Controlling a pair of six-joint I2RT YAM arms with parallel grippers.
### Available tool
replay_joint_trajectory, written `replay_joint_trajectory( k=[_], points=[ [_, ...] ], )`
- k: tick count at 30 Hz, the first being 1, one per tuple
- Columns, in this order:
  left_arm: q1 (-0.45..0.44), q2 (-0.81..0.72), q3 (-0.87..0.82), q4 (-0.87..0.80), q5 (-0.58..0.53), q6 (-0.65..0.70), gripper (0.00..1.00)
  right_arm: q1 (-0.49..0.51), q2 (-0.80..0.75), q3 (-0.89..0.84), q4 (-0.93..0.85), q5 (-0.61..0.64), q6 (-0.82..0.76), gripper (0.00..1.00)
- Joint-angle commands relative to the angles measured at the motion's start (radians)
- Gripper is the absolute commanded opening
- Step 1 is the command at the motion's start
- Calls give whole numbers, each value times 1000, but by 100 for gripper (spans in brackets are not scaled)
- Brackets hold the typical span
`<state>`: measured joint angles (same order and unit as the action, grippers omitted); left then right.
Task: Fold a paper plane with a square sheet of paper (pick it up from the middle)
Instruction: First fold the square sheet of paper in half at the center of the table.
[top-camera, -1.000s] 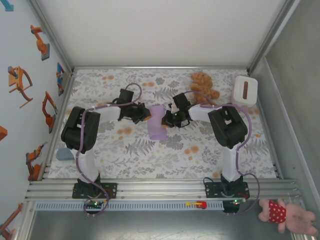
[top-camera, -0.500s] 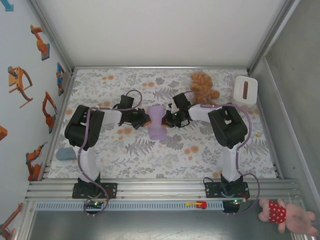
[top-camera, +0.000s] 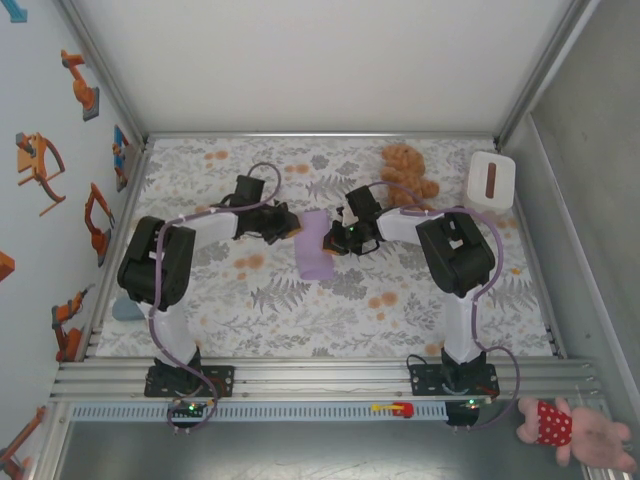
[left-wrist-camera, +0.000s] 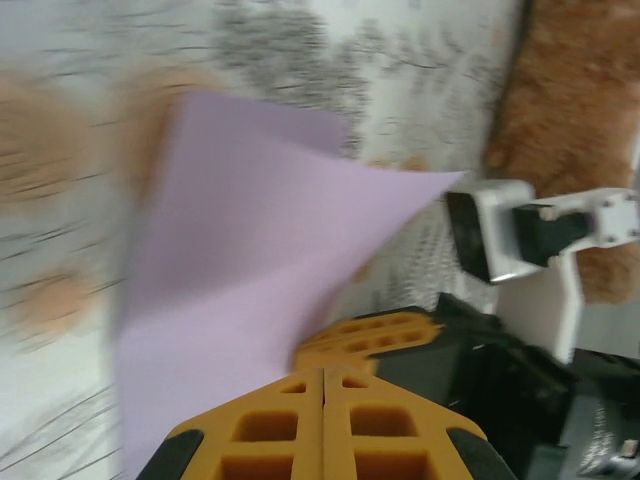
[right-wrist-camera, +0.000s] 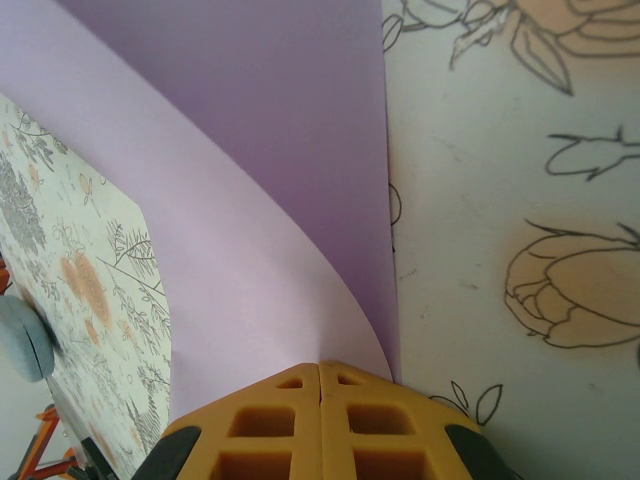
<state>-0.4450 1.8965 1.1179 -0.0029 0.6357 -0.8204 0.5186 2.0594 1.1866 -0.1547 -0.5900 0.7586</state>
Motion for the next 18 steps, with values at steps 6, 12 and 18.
replay_joint_trajectory(
  k=[6, 12, 18],
  points=[
    [-14, 162, 78, 47, 38, -45, 1, -12, 176, -109, -244, 314, -22, 0],
    [40, 201, 58, -11, 18, 14, 1, -12, 179, -115, -244, 320, -24, 0],
    [161, 195, 49, -58, 2, 70, 1, -12, 181, -119, -239, 328, -30, 0]
  ],
)
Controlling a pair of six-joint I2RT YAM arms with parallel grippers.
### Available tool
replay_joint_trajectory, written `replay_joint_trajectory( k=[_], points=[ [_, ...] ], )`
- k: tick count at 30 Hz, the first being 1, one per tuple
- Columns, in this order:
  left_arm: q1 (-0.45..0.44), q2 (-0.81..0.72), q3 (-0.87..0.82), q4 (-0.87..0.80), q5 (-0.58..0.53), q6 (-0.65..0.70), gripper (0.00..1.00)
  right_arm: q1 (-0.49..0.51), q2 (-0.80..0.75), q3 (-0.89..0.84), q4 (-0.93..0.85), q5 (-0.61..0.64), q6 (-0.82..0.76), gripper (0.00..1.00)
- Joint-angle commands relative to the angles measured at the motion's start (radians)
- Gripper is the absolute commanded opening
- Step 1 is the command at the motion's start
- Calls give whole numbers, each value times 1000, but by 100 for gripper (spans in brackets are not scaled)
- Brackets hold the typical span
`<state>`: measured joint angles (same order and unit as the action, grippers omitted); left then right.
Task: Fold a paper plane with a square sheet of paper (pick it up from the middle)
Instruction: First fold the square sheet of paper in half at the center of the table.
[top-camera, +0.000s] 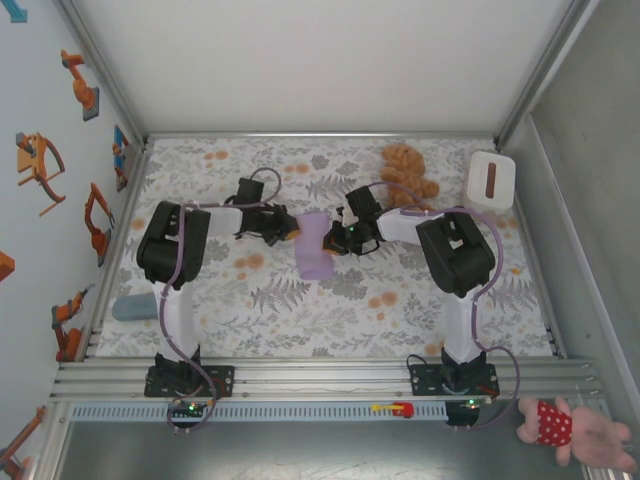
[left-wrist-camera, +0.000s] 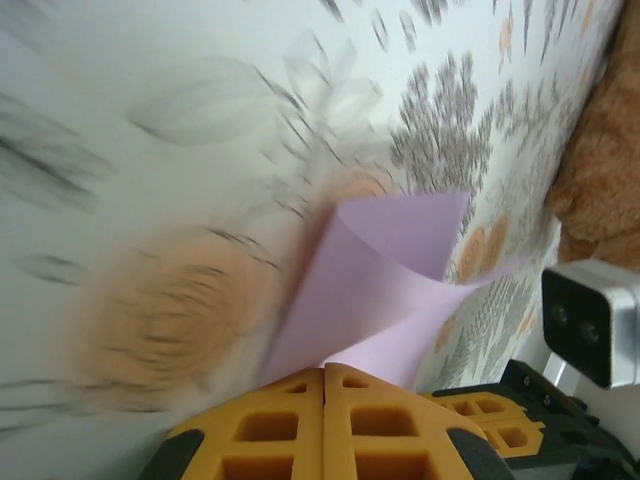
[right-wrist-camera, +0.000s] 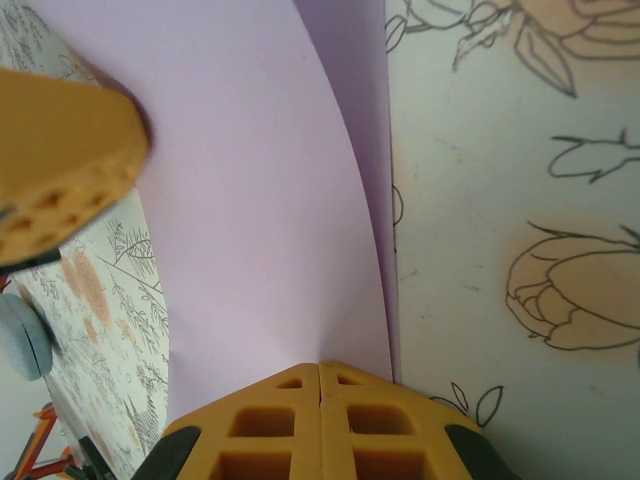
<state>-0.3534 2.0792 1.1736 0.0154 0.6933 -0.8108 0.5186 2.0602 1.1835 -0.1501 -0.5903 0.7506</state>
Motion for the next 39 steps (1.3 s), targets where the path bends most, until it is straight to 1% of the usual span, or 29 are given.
replay_joint_trajectory(
  k=[1, 3, 5, 8, 11, 15, 19, 25, 33, 35, 39],
  points=[
    [85, 9, 1, -90, -61, 71, 1, -12, 181, -116, -243, 328, -23, 0],
    [106, -8, 25, -116, -67, 84, 1, -12, 186, -115, -243, 327, -23, 0],
    [105, -39, 37, -123, -66, 88, 1, -12, 186, -113, -243, 326, -23, 0],
    [71, -92, 28, -86, -42, 59, 1, -13, 186, -112, -245, 326, -23, 0],
    [21, -120, -2, -4, -22, 7, 1, -13, 186, -112, -249, 328, -23, 0],
    [-40, -82, 14, 37, -20, -30, 1, -14, 193, -106, -252, 327, -27, 0],
    [-58, -15, 65, 12, -34, -28, 1, -14, 195, -104, -254, 329, -30, 0],
    [-41, 59, 134, -59, -74, 11, 1, -15, 197, -105, -255, 337, -31, 0],
    [65, 124, 180, -117, -119, 41, 1, -17, 197, -110, -258, 346, -33, 0],
    [90, 142, 213, -147, -124, 54, 1, -17, 196, -110, -259, 348, -34, 0],
    [110, 139, 265, -201, -130, 80, 1, -17, 195, -107, -258, 348, -34, 0]
  ],
)
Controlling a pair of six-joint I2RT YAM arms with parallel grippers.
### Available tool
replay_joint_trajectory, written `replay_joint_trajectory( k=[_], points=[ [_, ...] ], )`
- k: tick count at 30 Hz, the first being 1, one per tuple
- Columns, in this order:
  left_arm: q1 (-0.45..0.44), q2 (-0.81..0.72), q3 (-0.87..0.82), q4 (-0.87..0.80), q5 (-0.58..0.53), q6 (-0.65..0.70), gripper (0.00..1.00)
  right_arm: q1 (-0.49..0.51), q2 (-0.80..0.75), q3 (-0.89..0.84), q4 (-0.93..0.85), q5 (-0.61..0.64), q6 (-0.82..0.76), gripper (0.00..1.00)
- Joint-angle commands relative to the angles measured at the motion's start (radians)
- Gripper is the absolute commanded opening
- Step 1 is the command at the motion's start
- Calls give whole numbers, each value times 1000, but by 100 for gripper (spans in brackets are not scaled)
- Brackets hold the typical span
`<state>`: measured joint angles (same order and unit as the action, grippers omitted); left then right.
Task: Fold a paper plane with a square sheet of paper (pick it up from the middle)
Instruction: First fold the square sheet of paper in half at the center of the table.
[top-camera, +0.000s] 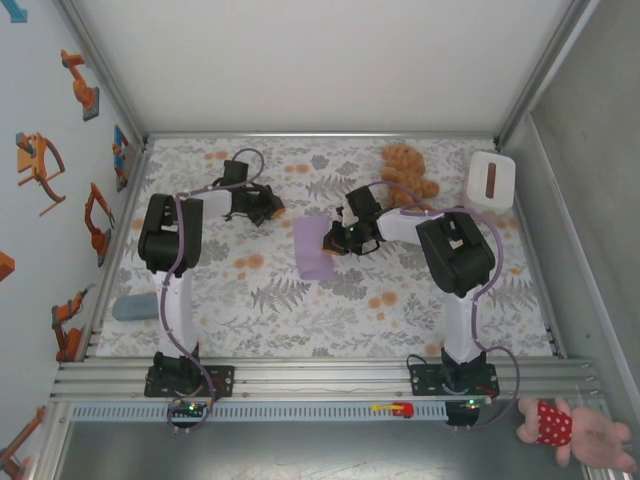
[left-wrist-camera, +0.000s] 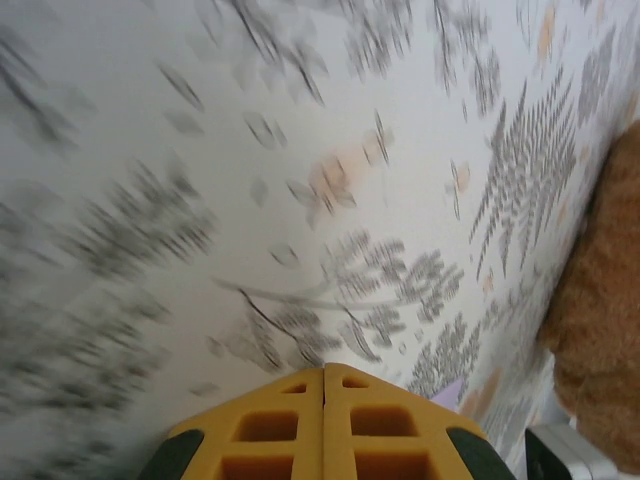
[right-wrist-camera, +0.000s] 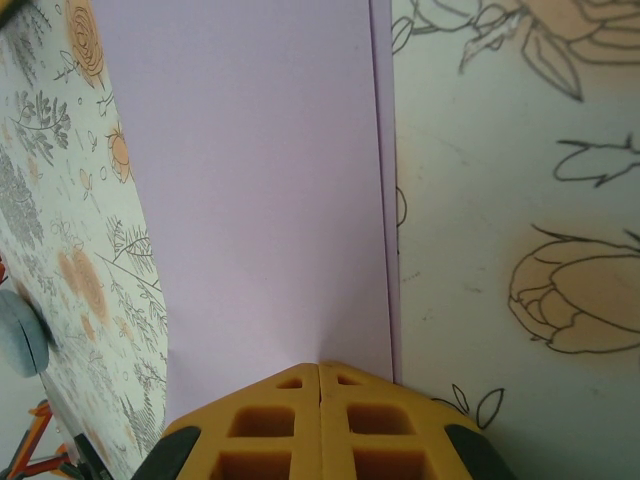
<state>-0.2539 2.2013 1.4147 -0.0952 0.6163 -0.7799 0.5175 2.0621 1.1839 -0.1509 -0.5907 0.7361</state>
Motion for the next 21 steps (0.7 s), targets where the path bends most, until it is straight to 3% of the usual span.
replay_joint_trajectory(
  k=[1, 10, 16, 21],
  points=[
    [9, -2, 25, -96, -52, 51, 1, -16, 193, -108, -257, 348, -20, 0],
    [-119, -241, -172, -20, -58, -28, 1, -16, 195, -103, -259, 341, -20, 0],
    [-245, -264, -310, 99, -23, -153, 1, -16, 197, -101, -258, 341, -20, 0],
    [-262, -278, -367, 70, -30, -148, 1, -15, 194, -109, -252, 343, -20, 0]
  ],
)
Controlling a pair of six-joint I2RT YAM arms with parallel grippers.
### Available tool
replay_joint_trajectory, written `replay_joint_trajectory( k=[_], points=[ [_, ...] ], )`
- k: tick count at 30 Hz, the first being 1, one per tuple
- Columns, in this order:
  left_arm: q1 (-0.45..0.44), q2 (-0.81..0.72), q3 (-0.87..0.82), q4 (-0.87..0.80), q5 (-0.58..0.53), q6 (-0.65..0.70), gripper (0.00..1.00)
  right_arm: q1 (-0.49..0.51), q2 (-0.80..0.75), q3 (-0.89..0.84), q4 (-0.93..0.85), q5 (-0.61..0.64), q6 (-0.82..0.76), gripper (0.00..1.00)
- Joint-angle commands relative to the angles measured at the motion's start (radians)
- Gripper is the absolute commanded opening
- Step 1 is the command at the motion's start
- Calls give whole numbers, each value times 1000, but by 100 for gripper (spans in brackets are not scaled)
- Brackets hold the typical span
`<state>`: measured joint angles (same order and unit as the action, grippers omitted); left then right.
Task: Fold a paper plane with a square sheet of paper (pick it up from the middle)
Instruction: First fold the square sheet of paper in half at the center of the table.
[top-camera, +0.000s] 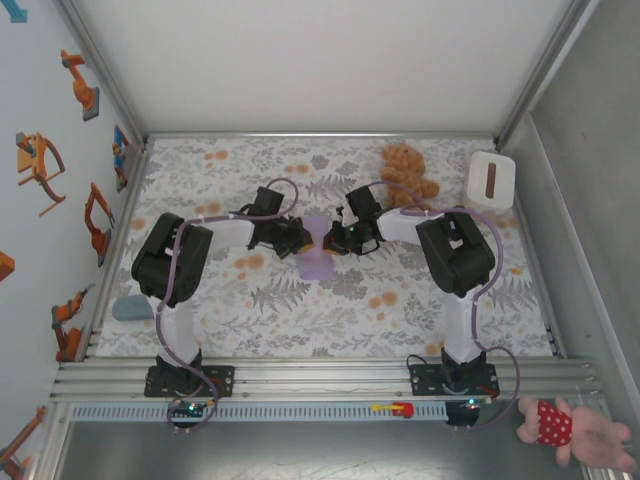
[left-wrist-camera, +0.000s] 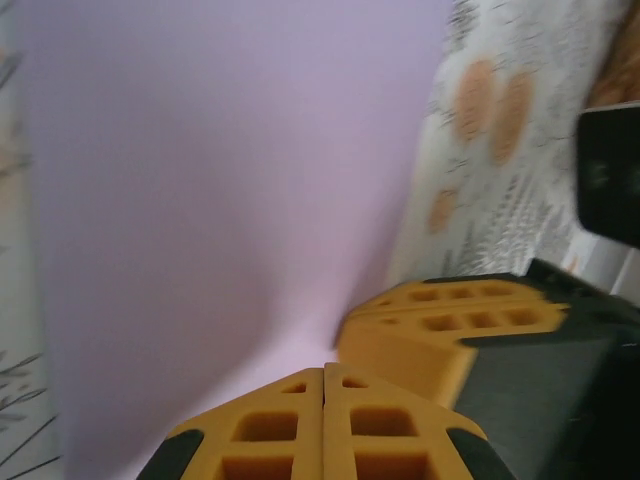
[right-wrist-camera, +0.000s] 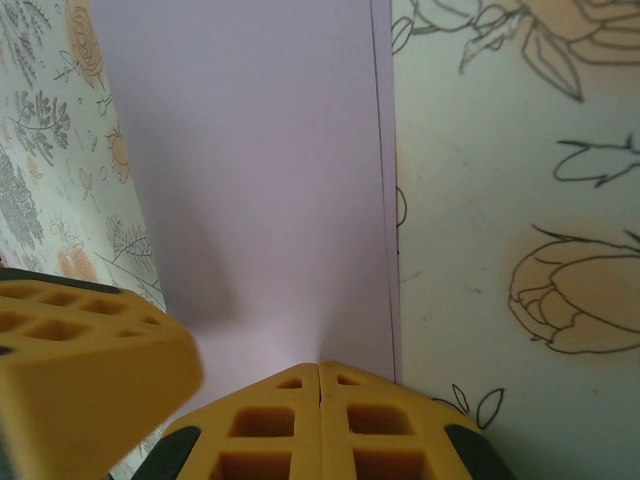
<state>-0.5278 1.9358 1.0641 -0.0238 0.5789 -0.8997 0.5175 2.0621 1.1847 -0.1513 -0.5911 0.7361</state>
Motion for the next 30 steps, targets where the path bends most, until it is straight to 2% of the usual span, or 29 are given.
replay_joint_trajectory(
  k=[1, 10, 20, 25, 30],
  points=[
    [12, -11, -22, -6, 8, -25, 1, -16, 195, -112, -249, 344, -20, 0],
    [24, 6, -76, -114, -11, 62, 1, -16, 198, -120, -246, 358, -18, 0],
    [149, -140, -154, -241, -35, 208, 0, -16, 197, -131, -236, 366, -14, 0],
    [86, -207, -117, -148, 13, 122, 1, -16, 193, -135, -234, 367, -15, 0],
    [7, -136, -75, -58, 24, 41, 0, -16, 196, -133, -233, 366, -12, 0]
  ],
)
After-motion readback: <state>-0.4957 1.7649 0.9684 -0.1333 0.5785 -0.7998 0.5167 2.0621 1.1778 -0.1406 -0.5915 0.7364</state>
